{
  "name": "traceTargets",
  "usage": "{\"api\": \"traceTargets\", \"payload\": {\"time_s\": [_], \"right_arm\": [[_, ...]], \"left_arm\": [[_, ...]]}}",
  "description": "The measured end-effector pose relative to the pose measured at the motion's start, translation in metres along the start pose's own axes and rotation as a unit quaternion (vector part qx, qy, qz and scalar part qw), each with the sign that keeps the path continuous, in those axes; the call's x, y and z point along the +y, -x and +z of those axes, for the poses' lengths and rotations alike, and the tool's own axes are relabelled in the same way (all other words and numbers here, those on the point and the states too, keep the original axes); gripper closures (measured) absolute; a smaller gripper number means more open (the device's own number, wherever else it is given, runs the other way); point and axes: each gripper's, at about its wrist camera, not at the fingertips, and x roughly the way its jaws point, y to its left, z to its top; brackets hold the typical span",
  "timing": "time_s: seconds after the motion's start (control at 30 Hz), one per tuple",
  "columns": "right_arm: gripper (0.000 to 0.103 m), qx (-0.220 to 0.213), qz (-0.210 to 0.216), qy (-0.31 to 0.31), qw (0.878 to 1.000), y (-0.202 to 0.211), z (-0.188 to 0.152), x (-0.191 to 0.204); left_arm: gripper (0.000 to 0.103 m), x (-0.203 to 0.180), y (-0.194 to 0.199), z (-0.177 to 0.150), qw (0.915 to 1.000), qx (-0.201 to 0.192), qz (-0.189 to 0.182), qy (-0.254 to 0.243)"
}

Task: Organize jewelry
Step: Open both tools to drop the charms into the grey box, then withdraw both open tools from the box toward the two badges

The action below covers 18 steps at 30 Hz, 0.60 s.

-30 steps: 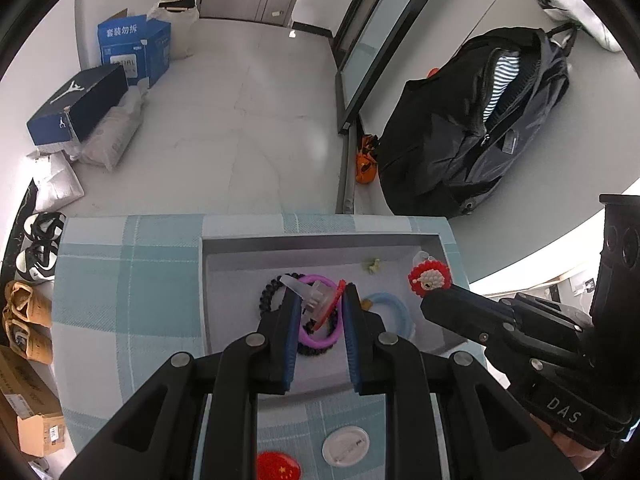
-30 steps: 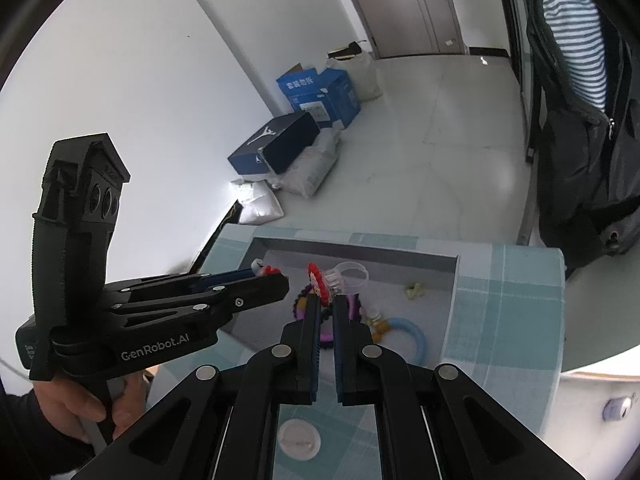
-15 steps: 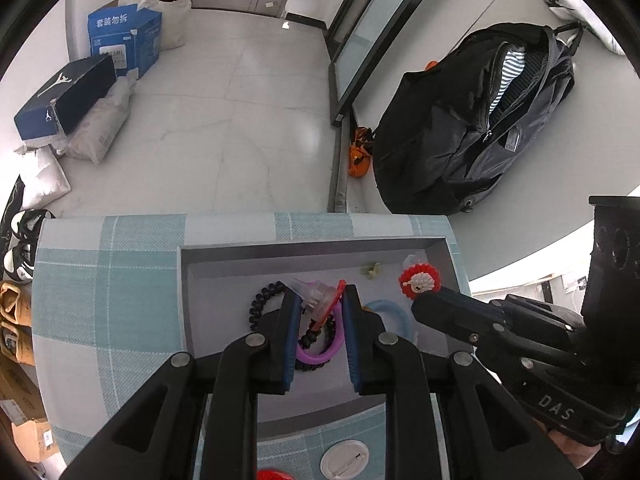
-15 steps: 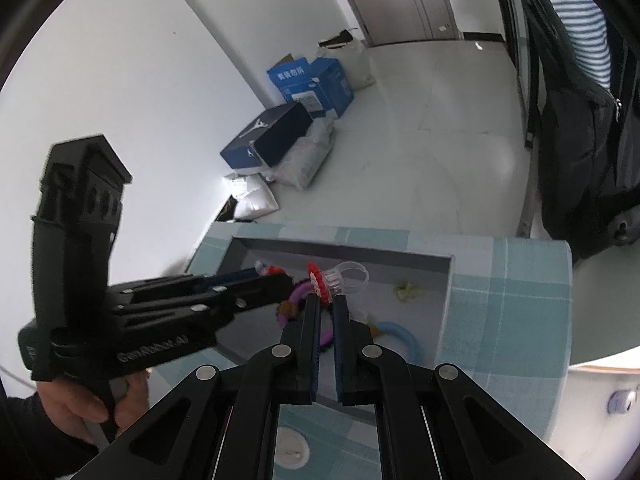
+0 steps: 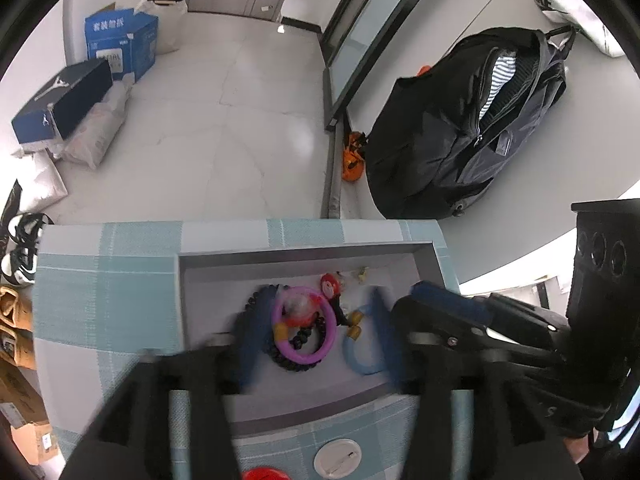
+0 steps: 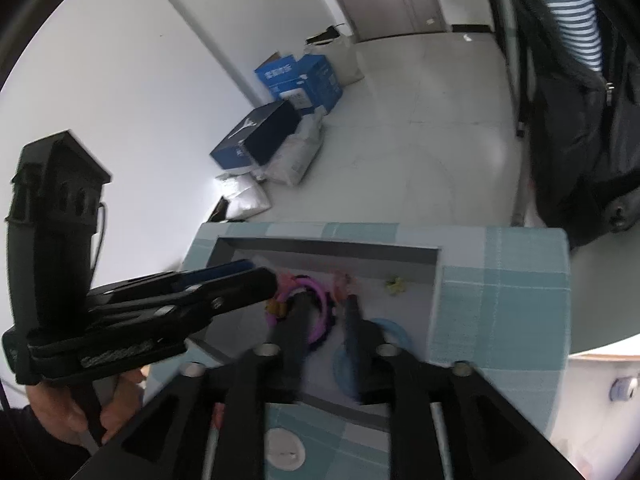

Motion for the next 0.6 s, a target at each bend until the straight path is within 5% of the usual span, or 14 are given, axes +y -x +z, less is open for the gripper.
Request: {"api": "traceTargets", "payload": {"time_s": [0.6], "right_arm": [[0.039,-0.061,-0.002,-0.026,0.998,0.043,-0.010,-0.002]], "left_arm": [[0.040,0.003,0.032,-0.021,0.9983,-0.032,0.047,0.012]]}}
